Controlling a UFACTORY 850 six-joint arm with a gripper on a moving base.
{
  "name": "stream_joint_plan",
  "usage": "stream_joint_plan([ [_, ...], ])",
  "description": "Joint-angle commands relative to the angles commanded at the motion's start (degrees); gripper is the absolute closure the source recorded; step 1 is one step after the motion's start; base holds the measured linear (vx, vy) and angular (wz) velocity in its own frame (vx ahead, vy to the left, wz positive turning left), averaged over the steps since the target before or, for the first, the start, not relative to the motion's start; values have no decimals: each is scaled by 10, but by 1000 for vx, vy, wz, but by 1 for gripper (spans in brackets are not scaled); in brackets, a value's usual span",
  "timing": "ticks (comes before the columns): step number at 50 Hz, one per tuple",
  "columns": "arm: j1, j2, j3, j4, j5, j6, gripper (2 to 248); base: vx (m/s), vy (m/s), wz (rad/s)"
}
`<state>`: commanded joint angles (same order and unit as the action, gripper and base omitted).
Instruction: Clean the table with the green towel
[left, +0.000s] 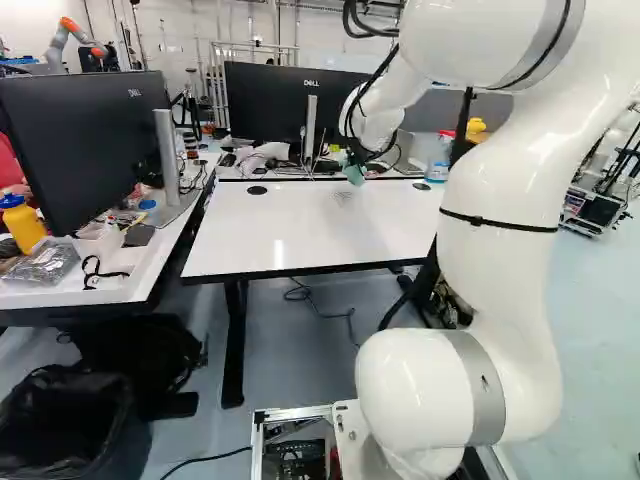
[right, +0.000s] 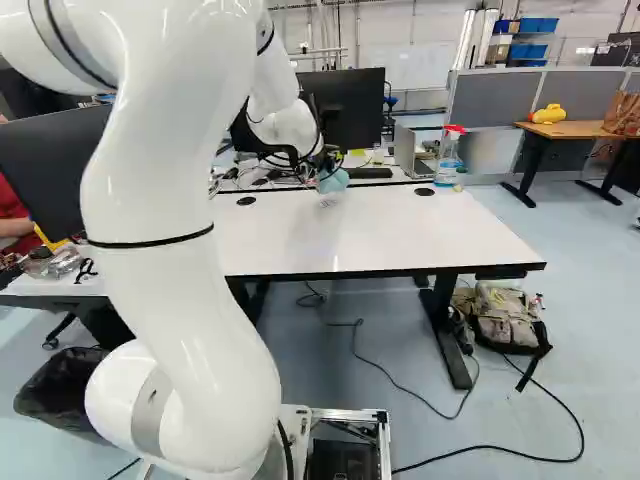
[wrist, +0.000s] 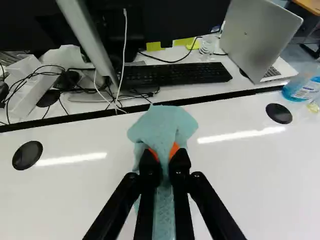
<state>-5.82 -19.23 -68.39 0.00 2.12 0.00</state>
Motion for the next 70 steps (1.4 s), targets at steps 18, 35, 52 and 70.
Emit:
stream_joint_plan([
  [18,16,-42,-43,0,0,0,211,0,0,0],
  [35,17,-63,-45,0,0,0,211,0,0,0],
  [52,17,-83,-48,0,0,0,211,0,0,0],
  [70,17,-105,-51,0,0,0,211,0,0,0],
])
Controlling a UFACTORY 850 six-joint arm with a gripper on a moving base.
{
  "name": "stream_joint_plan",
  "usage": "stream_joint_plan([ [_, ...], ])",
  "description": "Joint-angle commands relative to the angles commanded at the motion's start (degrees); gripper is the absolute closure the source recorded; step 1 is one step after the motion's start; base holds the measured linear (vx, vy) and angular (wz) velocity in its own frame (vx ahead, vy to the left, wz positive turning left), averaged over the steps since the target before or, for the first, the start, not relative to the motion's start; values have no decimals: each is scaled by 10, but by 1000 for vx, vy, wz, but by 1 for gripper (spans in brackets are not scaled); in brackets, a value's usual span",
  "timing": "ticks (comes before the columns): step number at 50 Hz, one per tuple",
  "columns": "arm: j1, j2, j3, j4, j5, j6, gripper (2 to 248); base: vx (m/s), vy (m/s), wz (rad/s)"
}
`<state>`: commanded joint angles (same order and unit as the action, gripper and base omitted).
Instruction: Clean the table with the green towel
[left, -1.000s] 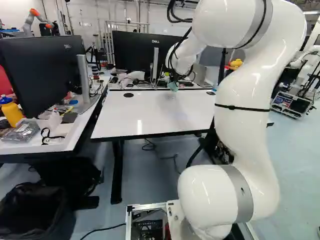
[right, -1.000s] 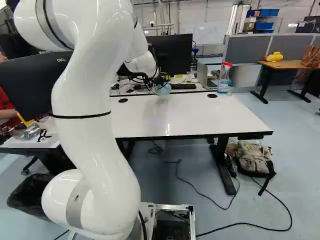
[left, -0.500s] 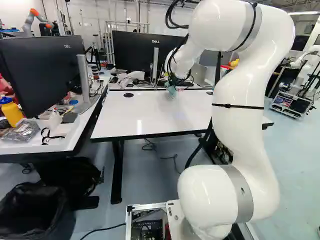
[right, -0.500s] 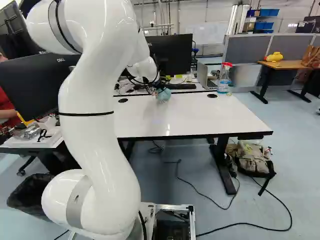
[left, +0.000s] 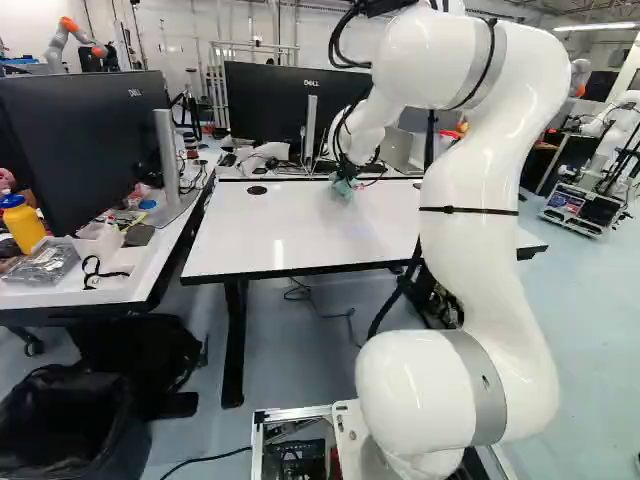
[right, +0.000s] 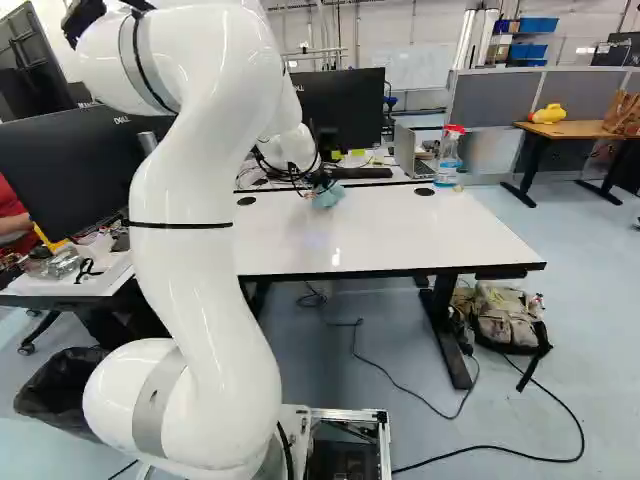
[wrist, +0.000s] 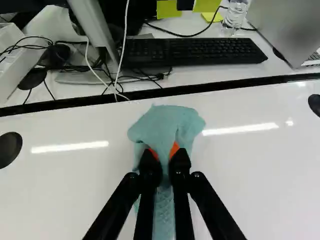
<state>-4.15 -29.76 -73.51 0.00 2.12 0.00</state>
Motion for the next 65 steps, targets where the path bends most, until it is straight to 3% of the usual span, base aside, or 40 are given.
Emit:
stream_joint_plan([
  [25,0,-33,-8,0,0,0,211,0,0,0],
  [65,0,-33,-8,0,-22,0,211,0,0,0],
])
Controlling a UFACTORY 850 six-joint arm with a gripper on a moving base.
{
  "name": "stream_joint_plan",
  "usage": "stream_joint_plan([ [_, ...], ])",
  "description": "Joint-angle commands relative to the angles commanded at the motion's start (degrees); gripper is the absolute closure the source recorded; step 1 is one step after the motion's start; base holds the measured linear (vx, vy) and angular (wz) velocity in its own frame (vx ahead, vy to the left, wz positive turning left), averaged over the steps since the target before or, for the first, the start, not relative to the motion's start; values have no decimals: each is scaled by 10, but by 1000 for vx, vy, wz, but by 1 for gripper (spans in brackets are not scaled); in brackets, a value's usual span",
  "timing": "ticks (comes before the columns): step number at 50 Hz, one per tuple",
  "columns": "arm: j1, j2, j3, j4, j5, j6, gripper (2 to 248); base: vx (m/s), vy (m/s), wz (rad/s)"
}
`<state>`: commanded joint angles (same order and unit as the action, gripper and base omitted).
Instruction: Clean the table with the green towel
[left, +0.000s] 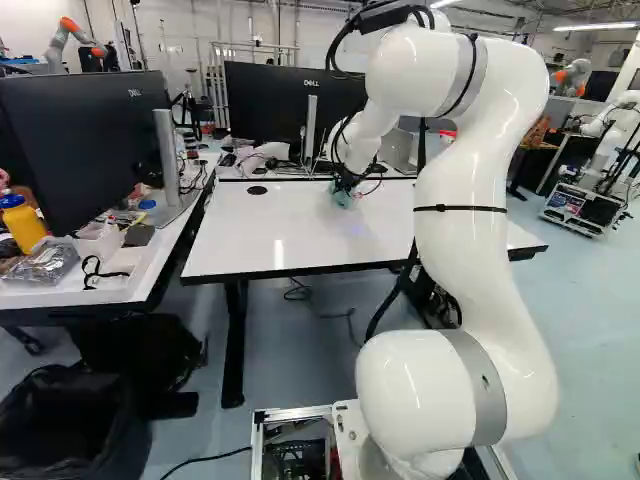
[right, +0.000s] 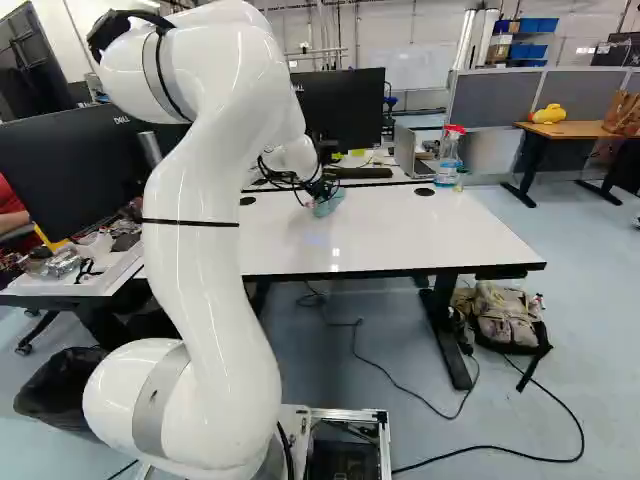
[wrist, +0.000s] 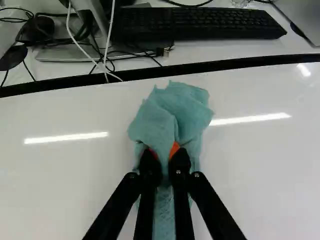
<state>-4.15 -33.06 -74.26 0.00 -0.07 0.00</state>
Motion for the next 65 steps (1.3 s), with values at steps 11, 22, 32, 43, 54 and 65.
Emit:
stream_joint_plan([
  [11,0,2,2,0,-2,0,211,0,0,0],
  [22,3,20,27,0,-2,0,211,0,0,0],
  [32,3,43,58,0,-2,0,211,0,0,0],
  [43,-8,58,78,0,-2,0,211,0,0,0],
  [54,-24,51,68,0,-2,0,211,0,0,0],
  [65,-34,28,38,0,-2,0,211,0,0,0],
])
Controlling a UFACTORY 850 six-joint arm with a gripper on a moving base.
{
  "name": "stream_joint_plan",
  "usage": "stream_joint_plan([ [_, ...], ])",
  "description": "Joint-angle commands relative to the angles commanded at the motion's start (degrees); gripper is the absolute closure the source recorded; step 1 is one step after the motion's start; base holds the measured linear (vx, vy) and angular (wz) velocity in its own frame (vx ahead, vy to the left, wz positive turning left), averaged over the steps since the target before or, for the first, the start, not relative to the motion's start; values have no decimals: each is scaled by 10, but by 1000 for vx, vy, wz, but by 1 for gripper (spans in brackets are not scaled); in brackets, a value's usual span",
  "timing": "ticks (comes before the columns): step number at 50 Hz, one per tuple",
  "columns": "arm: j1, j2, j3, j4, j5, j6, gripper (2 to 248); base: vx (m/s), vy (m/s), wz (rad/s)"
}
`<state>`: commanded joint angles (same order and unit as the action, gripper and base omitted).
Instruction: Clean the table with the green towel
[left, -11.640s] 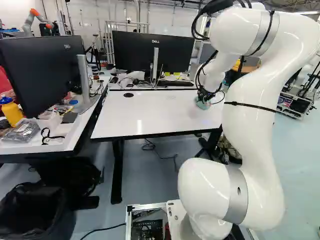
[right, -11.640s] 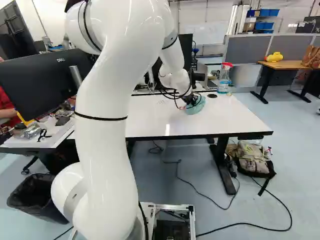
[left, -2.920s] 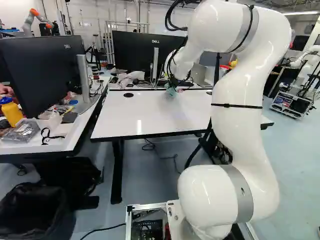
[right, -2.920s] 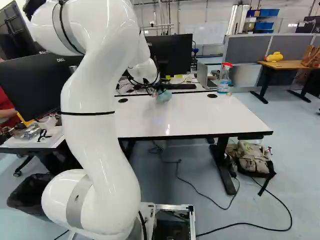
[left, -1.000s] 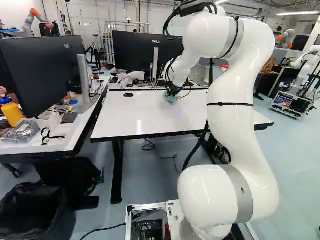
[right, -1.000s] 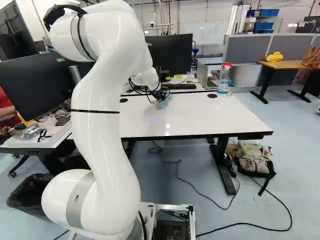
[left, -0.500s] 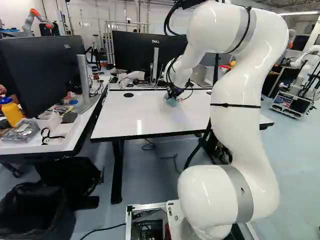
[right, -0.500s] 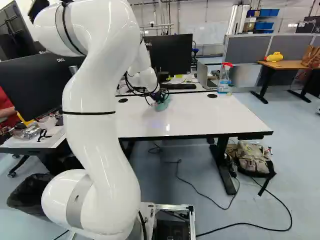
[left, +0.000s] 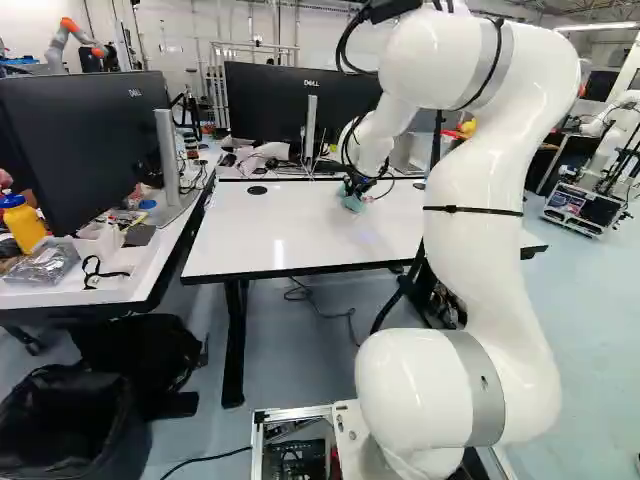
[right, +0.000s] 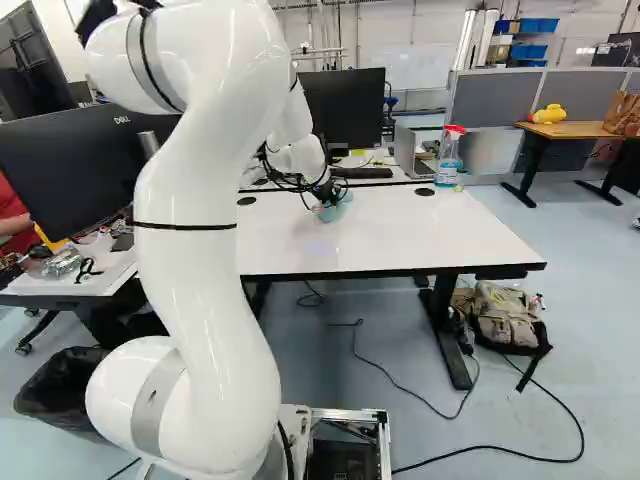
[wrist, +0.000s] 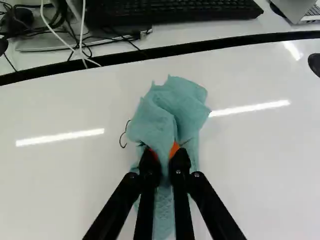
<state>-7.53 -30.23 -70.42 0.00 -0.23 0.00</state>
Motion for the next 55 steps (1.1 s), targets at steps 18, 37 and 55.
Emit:
stream_joint_plan([
  [18,-1,-43,-59,0,0,0,211,0,0,0],
  [37,10,-86,-119,0,0,0,211,0,0,0],
  [55,33,-91,-126,0,0,0,211,0,0,0],
])
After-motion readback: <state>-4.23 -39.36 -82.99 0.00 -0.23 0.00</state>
